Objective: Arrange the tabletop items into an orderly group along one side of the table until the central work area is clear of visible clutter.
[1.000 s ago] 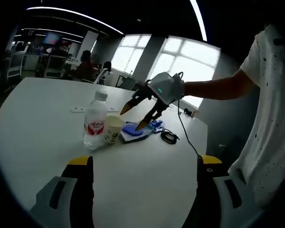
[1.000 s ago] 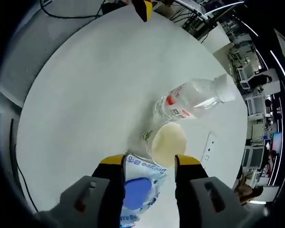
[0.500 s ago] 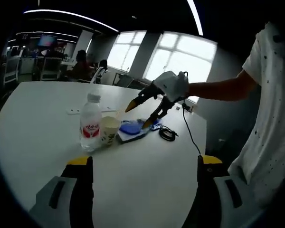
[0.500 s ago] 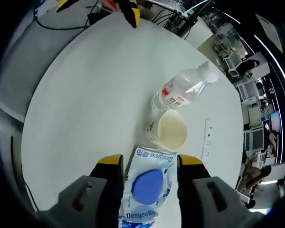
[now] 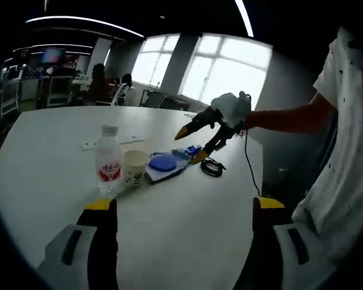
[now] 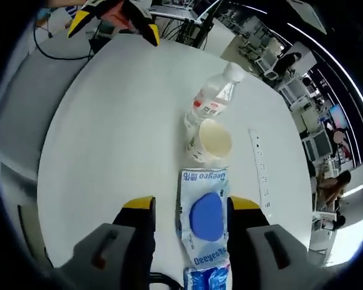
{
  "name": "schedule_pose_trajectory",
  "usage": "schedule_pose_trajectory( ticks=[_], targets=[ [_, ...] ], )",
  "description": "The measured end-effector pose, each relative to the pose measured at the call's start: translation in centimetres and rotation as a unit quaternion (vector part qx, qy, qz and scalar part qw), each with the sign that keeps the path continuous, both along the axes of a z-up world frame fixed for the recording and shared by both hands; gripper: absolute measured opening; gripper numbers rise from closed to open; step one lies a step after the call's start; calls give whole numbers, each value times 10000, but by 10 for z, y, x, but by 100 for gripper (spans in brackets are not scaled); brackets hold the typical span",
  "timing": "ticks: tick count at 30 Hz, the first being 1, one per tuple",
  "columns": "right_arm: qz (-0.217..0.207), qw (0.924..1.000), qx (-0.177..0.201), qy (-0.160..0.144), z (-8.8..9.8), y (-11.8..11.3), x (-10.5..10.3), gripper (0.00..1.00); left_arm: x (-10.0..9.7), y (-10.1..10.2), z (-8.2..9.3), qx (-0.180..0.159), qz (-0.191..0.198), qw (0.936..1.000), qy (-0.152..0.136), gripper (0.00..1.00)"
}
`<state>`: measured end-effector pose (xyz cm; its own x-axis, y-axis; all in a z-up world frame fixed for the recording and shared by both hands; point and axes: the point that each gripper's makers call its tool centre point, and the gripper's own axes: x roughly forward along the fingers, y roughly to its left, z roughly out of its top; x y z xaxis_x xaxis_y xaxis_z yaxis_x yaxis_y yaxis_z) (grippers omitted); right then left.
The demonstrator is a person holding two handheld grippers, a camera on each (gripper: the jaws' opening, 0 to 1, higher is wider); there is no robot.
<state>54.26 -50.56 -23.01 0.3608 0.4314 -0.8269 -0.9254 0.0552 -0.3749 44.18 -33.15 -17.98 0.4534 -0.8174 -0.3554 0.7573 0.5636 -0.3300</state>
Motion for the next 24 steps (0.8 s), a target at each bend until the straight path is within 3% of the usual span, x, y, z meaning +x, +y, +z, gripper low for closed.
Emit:
schedule_pose_trajectory(
  ticks=[14,24],
  targets=[
    [-833,9951,536,-20,14,-56,-24,46,5,-21,4,178,-25,9998,-58,95],
    [-1648,9805,1071,35,20,-107,-54,47,1,-34,8,333,-69,9994,-91,95]
  ],
)
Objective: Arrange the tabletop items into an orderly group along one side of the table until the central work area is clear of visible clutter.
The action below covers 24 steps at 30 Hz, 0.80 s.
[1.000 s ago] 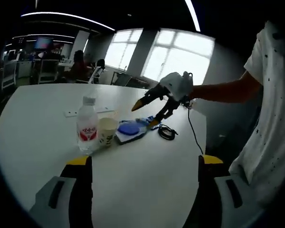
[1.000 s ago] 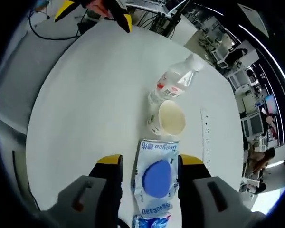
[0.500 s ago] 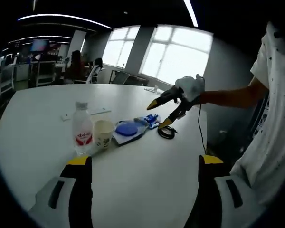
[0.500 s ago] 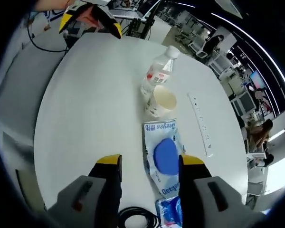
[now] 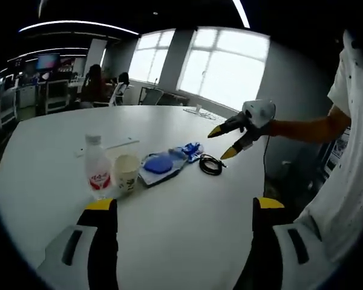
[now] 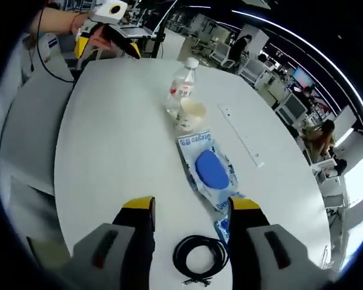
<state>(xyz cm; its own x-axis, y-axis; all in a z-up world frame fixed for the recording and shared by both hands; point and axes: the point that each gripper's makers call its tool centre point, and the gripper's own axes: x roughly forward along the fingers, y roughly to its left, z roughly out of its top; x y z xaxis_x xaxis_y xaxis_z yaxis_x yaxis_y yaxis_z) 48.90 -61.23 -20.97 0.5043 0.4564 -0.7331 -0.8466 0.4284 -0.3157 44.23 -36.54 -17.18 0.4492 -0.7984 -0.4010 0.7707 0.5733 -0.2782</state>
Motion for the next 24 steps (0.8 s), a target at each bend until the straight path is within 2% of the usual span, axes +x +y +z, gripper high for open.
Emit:
schedule_pose_trajectory(
  ticks=[7,11,14,17,20,24],
  targets=[
    [-500,9980,394,18,3,-28,-25,48,-2,-12,1,104,52,9999,-56,95],
    [-933,9922,819,114,4,-44,-37,50,-5,-20,-6,237,61,9997,-29,94],
    [-1049,9908,854,102,3,-58,-48,51,-7,-24,-8,269,66,9996,-4,94],
    [-1290,9862,1026,142,1,-72,-57,53,-9,-28,-8,294,93,9995,-13,94],
    [-1567,9776,1394,200,1,-85,-66,56,-12,-34,-10,323,102,9994,-4,94],
    [-1762,9718,1536,294,-4,-98,-78,59,-16,-37,-14,395,113,9991,46,94]
  ],
)
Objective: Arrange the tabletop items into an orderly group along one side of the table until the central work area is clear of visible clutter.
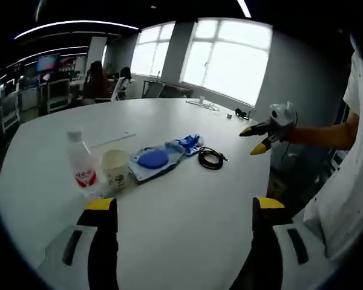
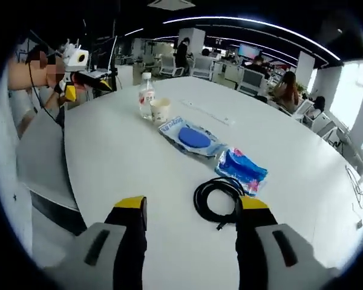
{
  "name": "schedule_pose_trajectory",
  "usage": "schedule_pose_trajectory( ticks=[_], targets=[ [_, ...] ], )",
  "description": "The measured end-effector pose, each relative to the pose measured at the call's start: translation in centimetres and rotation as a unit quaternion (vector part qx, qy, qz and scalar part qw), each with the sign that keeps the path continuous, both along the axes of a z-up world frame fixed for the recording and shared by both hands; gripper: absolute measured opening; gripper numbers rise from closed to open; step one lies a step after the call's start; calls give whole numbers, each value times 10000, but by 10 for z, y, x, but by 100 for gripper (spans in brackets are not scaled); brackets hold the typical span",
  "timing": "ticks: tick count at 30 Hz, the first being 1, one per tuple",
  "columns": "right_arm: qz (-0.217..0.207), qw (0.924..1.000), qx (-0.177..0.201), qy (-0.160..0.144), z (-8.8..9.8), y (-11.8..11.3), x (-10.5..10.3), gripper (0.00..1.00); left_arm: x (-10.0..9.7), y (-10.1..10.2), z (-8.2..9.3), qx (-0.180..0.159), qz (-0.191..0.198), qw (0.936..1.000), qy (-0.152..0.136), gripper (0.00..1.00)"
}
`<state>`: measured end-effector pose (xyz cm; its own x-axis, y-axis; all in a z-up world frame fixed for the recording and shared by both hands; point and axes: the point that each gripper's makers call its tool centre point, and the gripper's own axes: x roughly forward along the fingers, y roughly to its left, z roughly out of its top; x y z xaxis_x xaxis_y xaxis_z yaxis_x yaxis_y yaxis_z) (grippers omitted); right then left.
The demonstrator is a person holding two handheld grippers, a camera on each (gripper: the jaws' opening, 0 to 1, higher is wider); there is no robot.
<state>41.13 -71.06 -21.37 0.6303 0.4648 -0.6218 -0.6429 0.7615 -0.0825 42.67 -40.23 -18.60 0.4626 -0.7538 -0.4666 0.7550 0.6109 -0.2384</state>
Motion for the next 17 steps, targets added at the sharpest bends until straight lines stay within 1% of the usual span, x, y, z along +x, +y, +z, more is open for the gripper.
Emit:
schedule_pose_trajectory(
  ticks=[4,9,17],
  targets=[
    [-102,9998,87,144,-8,-7,-9,65,-5,-3,-2,12,22,10000,47,94],
    [-163,9995,131,220,-12,-10,-18,65,-6,-3,-3,-5,102,9999,54,94],
    [-156,9994,145,274,-13,-9,-22,65,-8,-1,-3,-12,163,9999,27,94]
  ],
)
